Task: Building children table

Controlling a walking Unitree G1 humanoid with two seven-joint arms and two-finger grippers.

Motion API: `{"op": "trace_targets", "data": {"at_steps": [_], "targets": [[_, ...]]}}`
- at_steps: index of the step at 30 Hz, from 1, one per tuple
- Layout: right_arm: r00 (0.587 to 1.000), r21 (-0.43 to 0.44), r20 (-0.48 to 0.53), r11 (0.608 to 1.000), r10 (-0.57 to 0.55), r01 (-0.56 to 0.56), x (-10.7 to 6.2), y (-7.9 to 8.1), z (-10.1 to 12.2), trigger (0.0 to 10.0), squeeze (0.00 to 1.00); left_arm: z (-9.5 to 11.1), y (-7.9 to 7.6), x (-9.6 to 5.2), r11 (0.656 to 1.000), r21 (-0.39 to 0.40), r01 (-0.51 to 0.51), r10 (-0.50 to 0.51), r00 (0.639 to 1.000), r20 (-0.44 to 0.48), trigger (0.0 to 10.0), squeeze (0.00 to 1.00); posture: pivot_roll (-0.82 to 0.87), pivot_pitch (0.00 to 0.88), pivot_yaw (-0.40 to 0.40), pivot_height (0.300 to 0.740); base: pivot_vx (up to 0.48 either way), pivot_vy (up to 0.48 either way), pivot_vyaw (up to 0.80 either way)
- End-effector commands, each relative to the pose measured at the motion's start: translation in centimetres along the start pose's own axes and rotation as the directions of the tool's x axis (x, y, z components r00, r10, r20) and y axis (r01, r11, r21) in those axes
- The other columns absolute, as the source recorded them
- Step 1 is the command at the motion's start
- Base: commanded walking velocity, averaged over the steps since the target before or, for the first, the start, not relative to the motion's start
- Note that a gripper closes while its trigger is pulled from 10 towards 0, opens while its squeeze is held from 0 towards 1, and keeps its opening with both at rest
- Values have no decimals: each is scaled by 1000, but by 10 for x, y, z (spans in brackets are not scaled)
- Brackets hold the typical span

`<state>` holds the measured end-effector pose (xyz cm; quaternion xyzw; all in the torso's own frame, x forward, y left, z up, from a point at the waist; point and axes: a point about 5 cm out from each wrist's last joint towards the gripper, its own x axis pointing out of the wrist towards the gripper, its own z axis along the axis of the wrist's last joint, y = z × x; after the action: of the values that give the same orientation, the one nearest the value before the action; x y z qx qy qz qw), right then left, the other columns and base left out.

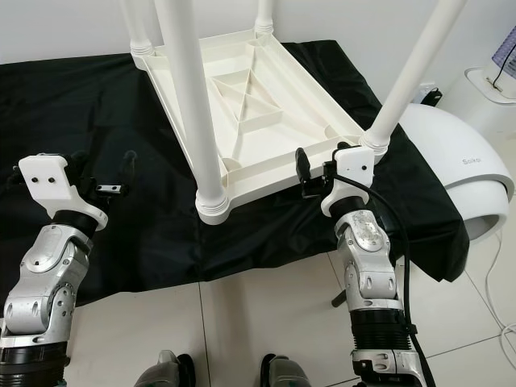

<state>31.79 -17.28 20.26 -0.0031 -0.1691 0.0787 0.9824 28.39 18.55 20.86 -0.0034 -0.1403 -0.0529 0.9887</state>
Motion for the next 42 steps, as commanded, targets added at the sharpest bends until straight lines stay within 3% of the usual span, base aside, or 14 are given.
{"op": "trace_targets", "data": {"at_steps": [1, 42], "targets": [[1000, 0, -5, 1000, -7, 7, -2, -3, -1, 10000, 0, 0, -1, -2, 1000, 7, 5, -5, 1000, -6, 10000, 0, -56, 161, -28, 740, 0, 0, 0], [1000, -5, -3, 1000, -10, 10, -2, -5, 0, 10000, 0, 2, 0, -2, 1000, 5, 2, -2, 1000, -1, 10000, 0, -55, 166, -26, 740, 0, 0, 0]]}}
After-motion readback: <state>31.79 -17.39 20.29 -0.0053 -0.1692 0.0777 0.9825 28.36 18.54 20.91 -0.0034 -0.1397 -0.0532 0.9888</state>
